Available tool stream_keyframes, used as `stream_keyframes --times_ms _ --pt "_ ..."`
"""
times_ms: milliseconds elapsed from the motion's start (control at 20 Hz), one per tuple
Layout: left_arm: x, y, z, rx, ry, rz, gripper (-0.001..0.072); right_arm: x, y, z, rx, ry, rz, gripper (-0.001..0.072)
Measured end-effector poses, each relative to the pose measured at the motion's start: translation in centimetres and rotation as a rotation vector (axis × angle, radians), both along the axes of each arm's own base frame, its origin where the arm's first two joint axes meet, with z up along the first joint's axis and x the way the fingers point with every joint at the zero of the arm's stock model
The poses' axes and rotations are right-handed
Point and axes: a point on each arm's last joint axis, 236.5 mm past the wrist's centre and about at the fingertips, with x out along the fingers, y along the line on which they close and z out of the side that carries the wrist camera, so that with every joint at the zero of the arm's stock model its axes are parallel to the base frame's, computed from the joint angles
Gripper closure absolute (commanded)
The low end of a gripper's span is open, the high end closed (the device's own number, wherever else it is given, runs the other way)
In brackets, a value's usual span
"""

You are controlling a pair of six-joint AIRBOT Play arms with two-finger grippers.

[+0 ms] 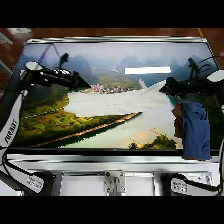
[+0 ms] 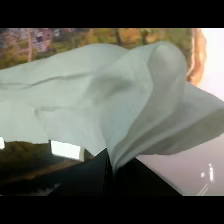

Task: Fold the shirts.

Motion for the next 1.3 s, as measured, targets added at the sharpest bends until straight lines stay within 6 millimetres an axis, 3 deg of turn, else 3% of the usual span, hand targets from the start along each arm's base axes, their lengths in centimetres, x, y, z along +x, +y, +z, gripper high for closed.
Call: stream_keyframes --times_ms 200,400,650,850,950,1100,1200,1300 --pt "-3.9 -7.0 -3.5 0.035 0.036 -0.077 0.0667 -2.8 0.9 6.1 -0.011 -0.096 0.024 0.0651" --pt "-6.2 -13.3 -5.2 0.024 0.037 -0.077 0.0668 -6.4 2.1 10.1 -0.015 -0.136 0.063 0.0651" --pt "-8.8 -19.9 -7.9 -0.027 0.105 -0.046 0.0667 -9.9 3.0 13.4 -0.017 -0.177 0.072 0.0651" --pt "-10.4 -23.7 -9.5 -0.109 0.232 0.002 0.0668 -11.8 3.5 14.7 -0.021 -0.191 0.084 0.0651" --pt "-10.6 -24.4 -9.5 -0.138 0.263 0.016 0.0669 -12.1 3.6 15.1 -0.021 -0.197 0.082 0.0651" --pt "-8.1 -23.1 -7.3 -0.188 0.217 0.061 0.0669 -11.9 4.0 15.4 -0.020 -0.214 0.079 0.0651" --pt "-5.2 -20.5 -3.8 -0.239 0.143 0.096 0.0670 -11.3 4.7 15.3 -0.018 -0.227 0.090 0.0651" --pt "-1.9 -16.4 0.8 -0.293 0.050 0.148 0.0669 -10.2 6.1 14.8 -0.009 -0.233 0.109 0.0651"
